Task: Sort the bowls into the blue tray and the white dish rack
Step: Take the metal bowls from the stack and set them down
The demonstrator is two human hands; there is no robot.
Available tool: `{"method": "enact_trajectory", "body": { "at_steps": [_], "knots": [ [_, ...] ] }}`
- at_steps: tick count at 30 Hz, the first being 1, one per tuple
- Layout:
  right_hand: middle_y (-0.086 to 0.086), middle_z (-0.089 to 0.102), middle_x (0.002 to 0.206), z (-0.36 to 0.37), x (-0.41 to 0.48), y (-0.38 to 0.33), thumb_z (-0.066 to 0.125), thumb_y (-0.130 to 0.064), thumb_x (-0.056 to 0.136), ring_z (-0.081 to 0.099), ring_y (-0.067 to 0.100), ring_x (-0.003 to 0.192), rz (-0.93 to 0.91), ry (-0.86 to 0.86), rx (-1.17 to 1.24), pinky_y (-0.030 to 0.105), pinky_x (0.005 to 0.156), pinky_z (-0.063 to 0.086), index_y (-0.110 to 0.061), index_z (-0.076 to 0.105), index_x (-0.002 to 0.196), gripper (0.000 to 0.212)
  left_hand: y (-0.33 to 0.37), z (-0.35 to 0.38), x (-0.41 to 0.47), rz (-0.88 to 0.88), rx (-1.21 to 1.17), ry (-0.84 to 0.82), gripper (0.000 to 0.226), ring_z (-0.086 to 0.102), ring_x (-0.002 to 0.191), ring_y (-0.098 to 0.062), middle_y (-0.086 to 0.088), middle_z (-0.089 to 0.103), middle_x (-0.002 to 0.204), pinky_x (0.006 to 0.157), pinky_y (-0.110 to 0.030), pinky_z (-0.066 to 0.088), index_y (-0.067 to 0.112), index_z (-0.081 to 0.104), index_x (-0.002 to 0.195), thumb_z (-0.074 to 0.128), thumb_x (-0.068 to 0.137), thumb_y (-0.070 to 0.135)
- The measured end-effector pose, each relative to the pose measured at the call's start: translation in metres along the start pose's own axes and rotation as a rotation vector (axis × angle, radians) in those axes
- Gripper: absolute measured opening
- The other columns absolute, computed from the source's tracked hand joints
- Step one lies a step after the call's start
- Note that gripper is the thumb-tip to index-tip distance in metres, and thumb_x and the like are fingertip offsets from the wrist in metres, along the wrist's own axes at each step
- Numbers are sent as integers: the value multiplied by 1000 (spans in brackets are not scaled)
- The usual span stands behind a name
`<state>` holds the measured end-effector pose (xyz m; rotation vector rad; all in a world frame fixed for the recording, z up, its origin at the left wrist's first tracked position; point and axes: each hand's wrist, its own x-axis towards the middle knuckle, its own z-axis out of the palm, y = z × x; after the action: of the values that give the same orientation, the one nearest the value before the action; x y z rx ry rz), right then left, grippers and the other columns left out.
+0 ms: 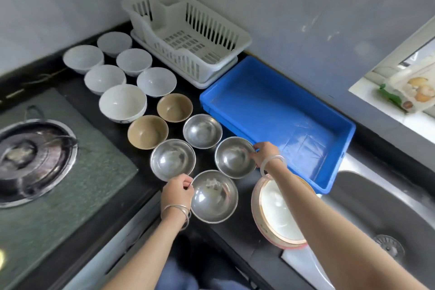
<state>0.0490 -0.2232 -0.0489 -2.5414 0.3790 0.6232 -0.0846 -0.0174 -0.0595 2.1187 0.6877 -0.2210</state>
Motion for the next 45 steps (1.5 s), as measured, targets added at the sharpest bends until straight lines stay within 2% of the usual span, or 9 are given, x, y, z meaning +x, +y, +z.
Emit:
{"method": "enact_trajectory", "body": {
  "at_steps": [4, 6, 11, 24, 33, 35, 38, 40, 45],
  "knots": [
    [10, 58, 70, 7, -1, -2, 51, -12, 81, 51, 28, 64, 30, -11, -27, 26, 51, 38, -11, 57, 67, 16, -4, -1, 2, -12, -13, 18, 17, 60, 77, -17, 4, 62, 81, 68, -25, 46, 13, 67, 88, 55, 81, 3],
    [10, 59, 73, 10, 0, -1, 48, -10, 82, 53, 28, 66, 41, -25, -32, 28, 55, 42, -14, 51, 63, 20, -5, -1, 2, -17, -20, 28, 16, 60, 76, -17, 4, 62, 81, 67, -25, 45, 13, 66, 87, 56, 80, 4],
    [13, 64, 81, 12, 5, 2, 50, -11, 85, 66, 33, 83, 82, -49, 53, 39, 79, 55, -10, 62, 84, 12, -5, -1, 2, -35, -23, 55, 15, 60, 74, -17, 3, 63, 80, 64, -23, 41, 15, 65, 85, 56, 79, 4],
    [20, 66, 99, 19, 6, 0, 55, -11, 88, 65, 37, 93, 126, -67, 208, 46, 86, 55, -7, 64, 96, 13, -4, -4, 5, 10, 31, 45, 15, 59, 76, -17, -1, 66, 88, 55, -20, 37, 14, 63, 85, 53, 82, 3],
    [7, 57, 75, 19, -1, -4, 52, -23, 86, 60, 28, 75, 96, -83, 196, 47, 81, 57, -13, 58, 91, 12, -6, -6, 6, 5, 41, 71, 20, 60, 82, -20, 0, 66, 95, 63, -26, 41, 15, 64, 92, 53, 82, 1],
    [7, 58, 78, 20, -4, -4, 51, -24, 87, 60, 27, 76, 90, -81, 190, 45, 81, 57, -14, 57, 94, 13, -5, -6, 6, 12, 43, 71, 21, 60, 82, -19, 0, 66, 98, 62, -26, 40, 15, 64, 94, 53, 83, 0],
    [7, 59, 80, 18, -8, -6, 49, -29, 89, 59, 26, 74, 67, -63, 136, 38, 73, 54, -14, 57, 96, 18, -5, -6, 6, 19, 54, 59, 23, 59, 80, -17, 0, 66, 102, 61, -25, 40, 16, 64, 96, 52, 84, 1],
    [8, 61, 84, 13, -12, -8, 48, -31, 89, 54, 24, 70, 43, -45, 68, 30, 66, 43, -14, 57, 94, 20, -2, -6, 7, 22, 55, 53, 24, 58, 81, -17, 1, 66, 103, 62, -25, 40, 17, 64, 98, 51, 84, 2],
    [7, 64, 120, -8, -33, 9, 44, -21, 93, 57, 28, 108, 7, 163, 103, 27, 81, 39, -17, 56, 123, 33, 15, -1, 9, 96, 47, 37, 24, 59, 90, -21, -1, 64, 106, 71, -29, 44, 16, 63, 102, 51, 84, 4]
  ]
}}
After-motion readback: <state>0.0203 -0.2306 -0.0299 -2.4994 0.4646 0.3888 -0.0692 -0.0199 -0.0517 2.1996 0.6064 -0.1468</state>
